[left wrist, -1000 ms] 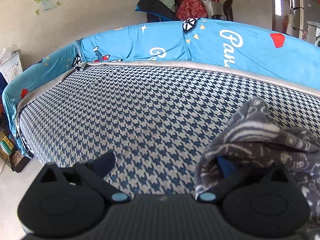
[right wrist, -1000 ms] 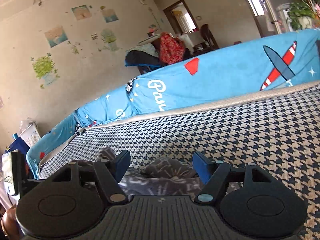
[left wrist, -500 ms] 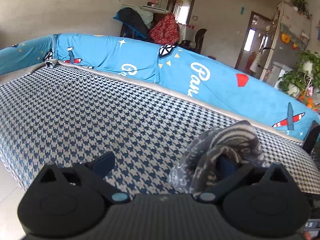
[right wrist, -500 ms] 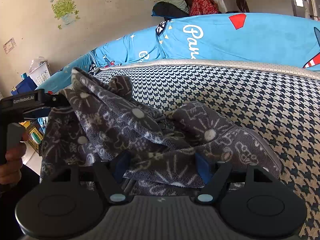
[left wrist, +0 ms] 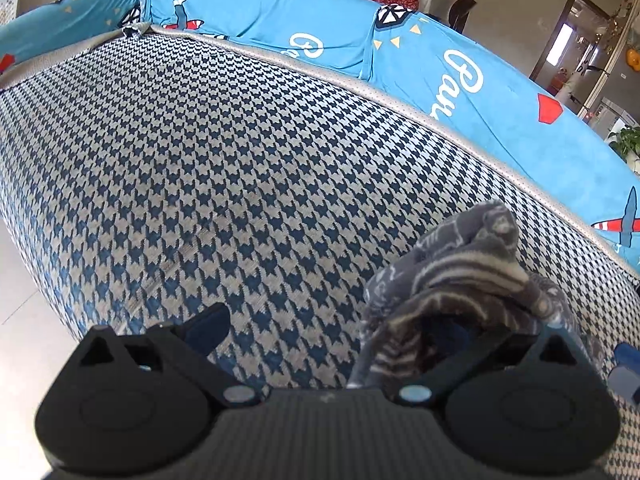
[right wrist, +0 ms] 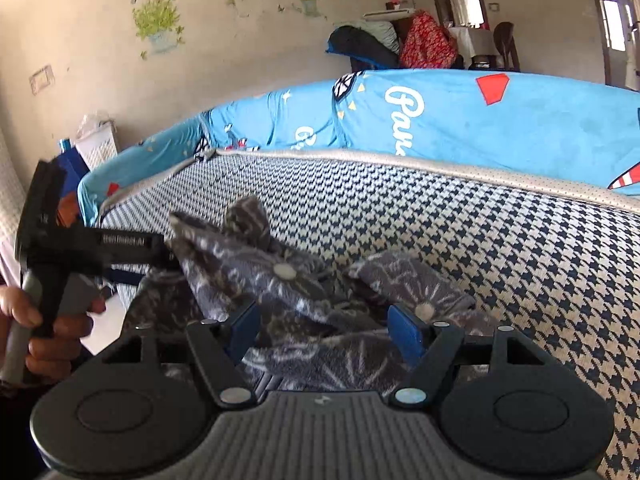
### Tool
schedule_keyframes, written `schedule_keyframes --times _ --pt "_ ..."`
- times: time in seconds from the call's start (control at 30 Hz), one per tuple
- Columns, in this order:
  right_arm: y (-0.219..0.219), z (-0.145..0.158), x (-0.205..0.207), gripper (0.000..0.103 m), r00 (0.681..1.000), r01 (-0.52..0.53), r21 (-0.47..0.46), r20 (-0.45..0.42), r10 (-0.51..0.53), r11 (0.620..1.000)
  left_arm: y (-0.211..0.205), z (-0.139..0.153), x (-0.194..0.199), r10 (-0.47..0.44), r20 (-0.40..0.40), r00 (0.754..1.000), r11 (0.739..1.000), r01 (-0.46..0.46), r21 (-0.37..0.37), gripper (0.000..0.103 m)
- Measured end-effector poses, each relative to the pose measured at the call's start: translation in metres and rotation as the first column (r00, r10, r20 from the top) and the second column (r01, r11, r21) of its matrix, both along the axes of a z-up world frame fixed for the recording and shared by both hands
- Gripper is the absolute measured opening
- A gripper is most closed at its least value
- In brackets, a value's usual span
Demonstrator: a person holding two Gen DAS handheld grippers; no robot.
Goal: Fold clothes
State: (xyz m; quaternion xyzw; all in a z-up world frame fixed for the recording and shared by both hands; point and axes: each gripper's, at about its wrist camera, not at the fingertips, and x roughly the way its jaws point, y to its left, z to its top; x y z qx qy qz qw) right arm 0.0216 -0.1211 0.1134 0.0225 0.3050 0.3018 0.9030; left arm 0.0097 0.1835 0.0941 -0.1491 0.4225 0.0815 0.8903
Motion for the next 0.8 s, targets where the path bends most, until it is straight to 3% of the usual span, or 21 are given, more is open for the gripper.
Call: schedule_keyframes --times 0.13,0.4,0.6,0.7,0.8 --pt "-0.003 0.000 0.017 0.072 0.996 0.087 0.007 0.005 -0.087 0.996 -0.006 -0.011 0.006 -0.014 -0.052 0.999 1.000 0.015 0.026 0.103" --pt "0.022 -0.029 0.059 0.083 0.986 0.122 -0.081 -0.108 -0.131 0.989 -0.020 -0.027 0.011 -0.074 -0.120 0.990 0.994 0.083 0.069 0.103" --pt "0.034 -0.054 0.083 0.103 0.970 0.151 -0.166 -0.167 -0.179 0.974 -0.022 -0.038 0.015 -0.093 -0.151 0.984 0.993 0.103 0.062 0.103" --pt "0.032 -0.063 0.090 0.103 0.960 0.172 -0.175 -0.189 -0.205 0.969 -0.029 -0.040 0.019 -0.094 -0.151 0.984 0.991 0.107 0.080 0.103" --pt "0.030 -0.064 0.091 0.087 0.960 0.177 -0.170 -0.190 -0.208 0.969 -0.036 -0.042 0.023 -0.096 -0.151 0.984 0.989 0.111 0.098 0.103"
